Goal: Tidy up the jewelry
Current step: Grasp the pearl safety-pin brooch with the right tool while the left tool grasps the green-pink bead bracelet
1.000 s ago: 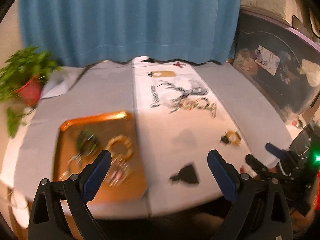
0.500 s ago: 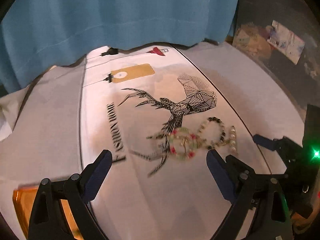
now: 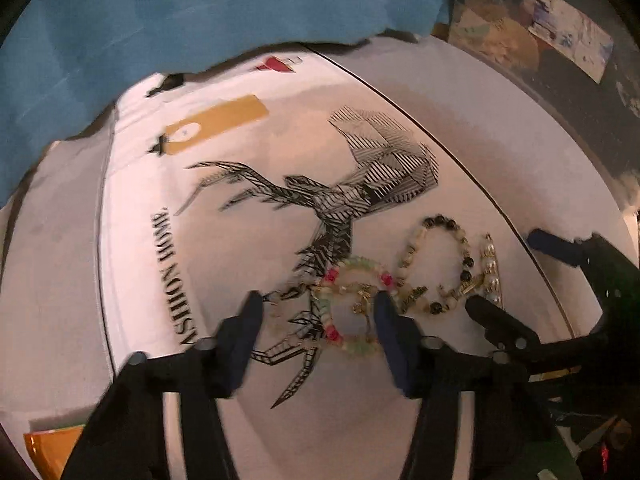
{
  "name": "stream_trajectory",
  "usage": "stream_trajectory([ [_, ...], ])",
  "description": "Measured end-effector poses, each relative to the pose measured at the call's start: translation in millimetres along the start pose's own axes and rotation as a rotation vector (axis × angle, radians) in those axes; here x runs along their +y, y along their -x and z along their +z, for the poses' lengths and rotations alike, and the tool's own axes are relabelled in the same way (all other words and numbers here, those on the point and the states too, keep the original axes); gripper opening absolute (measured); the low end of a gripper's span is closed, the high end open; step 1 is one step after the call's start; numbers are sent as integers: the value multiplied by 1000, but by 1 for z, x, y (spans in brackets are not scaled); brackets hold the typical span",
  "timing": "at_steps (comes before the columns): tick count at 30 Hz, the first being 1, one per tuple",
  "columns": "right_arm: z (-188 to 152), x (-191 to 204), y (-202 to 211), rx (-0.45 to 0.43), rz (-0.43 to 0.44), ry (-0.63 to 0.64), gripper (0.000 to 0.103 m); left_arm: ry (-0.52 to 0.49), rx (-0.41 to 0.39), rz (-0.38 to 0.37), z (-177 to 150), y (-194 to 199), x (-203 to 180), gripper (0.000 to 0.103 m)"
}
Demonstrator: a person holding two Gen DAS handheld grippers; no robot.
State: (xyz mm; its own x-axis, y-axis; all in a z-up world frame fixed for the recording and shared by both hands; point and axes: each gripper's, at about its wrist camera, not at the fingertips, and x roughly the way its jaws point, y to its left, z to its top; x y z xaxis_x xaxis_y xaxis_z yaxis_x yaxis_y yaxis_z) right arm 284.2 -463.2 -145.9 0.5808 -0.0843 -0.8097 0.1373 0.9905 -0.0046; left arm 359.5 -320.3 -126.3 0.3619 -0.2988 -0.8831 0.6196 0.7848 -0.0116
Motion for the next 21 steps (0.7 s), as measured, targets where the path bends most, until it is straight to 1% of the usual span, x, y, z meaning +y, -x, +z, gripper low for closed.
stream_trajectory([
  [1,1,0,1,0,-2,-1,89,-18,-11,11,0,1,-2,30],
  [2,1,1,2,-3,-3,-1,84,-33,7,-7,-1,0,-4,10],
  [3,-1,3,5,-11,-1,3,77,-42,22,-28,-1,-1,-5,5],
  [4,-2,5,10,-22,7,14,53,-48,15,-14,-3,1,-6,5],
  [5,-4,5,8,-24,11,24,23,-60,-1,-4,-4,4,-8,5],
  [6,-5,8,13,-20,12,36,13,-68,-15,-6,-6,9,-9,5],
  [7,-7,9,16,-14,16,38,11,-59,-26,-13,-7,15,-8,5],
  [9,-14,7,18,-13,40,17,11,-37,-43,-24,-11,28,-6,5],
  [11,-18,5,26,-34,31,8,11,-26,-76,-25,-16,48,-3,4],
  [14,-24,2,54,-81,27,-2,11,14,-124,-38,-26,80,2,4],
  [17,-29,-1,79,-108,35,-10,11,72,-176,-39,-43,121,9,4],
  [21,-41,-2,116,-136,64,-45,11,120,-214,-21,-68,162,11,4],
])
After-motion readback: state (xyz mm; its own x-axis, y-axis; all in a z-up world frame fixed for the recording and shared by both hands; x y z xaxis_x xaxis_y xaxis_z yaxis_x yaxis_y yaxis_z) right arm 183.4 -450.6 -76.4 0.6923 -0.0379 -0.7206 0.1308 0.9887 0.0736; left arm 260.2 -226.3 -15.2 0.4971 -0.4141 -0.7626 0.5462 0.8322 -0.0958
